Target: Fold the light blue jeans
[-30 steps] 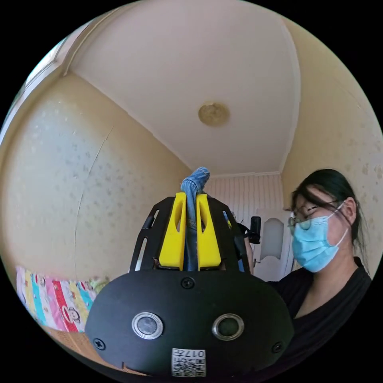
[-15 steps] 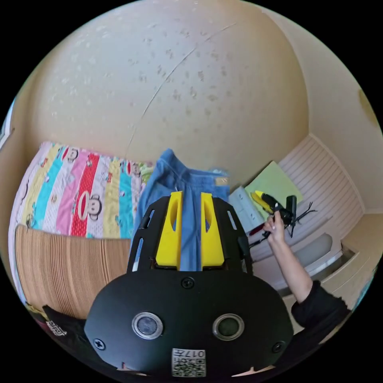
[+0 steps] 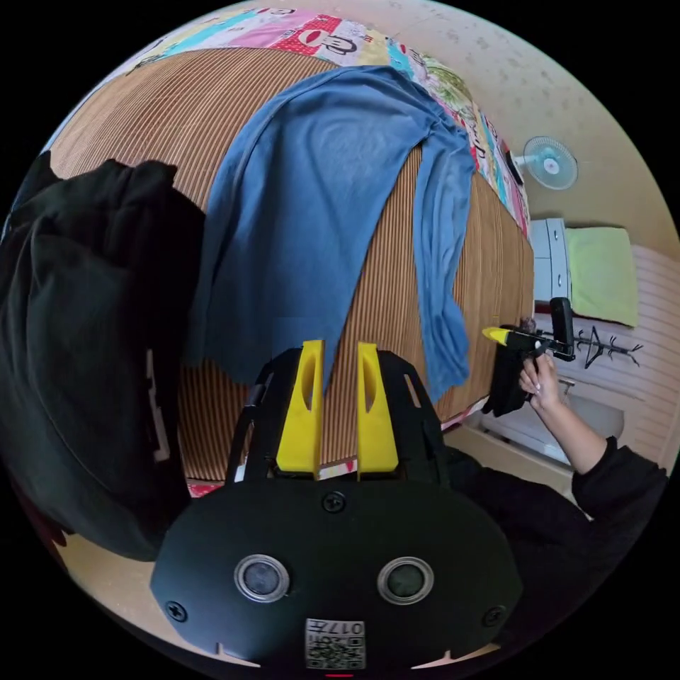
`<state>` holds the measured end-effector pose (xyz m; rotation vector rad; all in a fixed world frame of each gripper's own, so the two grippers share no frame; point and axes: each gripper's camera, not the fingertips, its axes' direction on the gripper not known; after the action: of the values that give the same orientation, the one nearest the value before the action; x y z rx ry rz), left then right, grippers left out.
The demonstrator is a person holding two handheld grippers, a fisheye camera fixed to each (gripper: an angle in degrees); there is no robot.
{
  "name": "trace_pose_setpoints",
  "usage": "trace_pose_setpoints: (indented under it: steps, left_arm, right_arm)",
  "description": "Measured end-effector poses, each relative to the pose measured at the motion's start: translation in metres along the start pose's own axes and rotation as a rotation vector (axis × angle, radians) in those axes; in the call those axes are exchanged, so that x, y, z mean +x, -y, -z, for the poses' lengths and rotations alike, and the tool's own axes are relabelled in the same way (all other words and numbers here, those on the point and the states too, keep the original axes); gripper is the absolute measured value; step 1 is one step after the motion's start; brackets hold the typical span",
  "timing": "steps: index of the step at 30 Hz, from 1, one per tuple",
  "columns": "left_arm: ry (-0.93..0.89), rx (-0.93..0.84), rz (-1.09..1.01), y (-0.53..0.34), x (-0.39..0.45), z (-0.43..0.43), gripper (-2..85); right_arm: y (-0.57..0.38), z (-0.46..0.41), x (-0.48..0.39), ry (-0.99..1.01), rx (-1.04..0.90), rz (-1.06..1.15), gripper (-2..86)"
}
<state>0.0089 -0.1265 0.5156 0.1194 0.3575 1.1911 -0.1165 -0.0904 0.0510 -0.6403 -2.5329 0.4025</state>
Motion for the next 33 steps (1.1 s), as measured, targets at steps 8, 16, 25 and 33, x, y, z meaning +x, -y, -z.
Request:
trace_pose_setpoints:
  steps: [8,16,25,33]
  left_arm:
    - [0.051,-0.072,-0.016,-0.027,-0.021,-0.051,1.0]
    - [-0.164,-0.342,-0.271,-0.127,0.034,-0.091,-0.6]
    - [0.011,-0.016,-0.125,-0.124,-0.070,0.005,8.3]
    - [0.141,-0.263,-0.199,-0.071,-0.100,-0.034,2.8]
  right_arm:
    - [-0.066,-0.031,-0.003,-0.609,-0.161,-0.014,1.7]
    - [-0.210,0.116,0.043,-0.634,-0.013,-0.486,1.0]
    - [-0.292,0.089,-0.044,0.061,0.133,-0.301,7.4]
    - [-0.297,0.031,-0.106,-0.031,-0.136,-0.335,4.1]
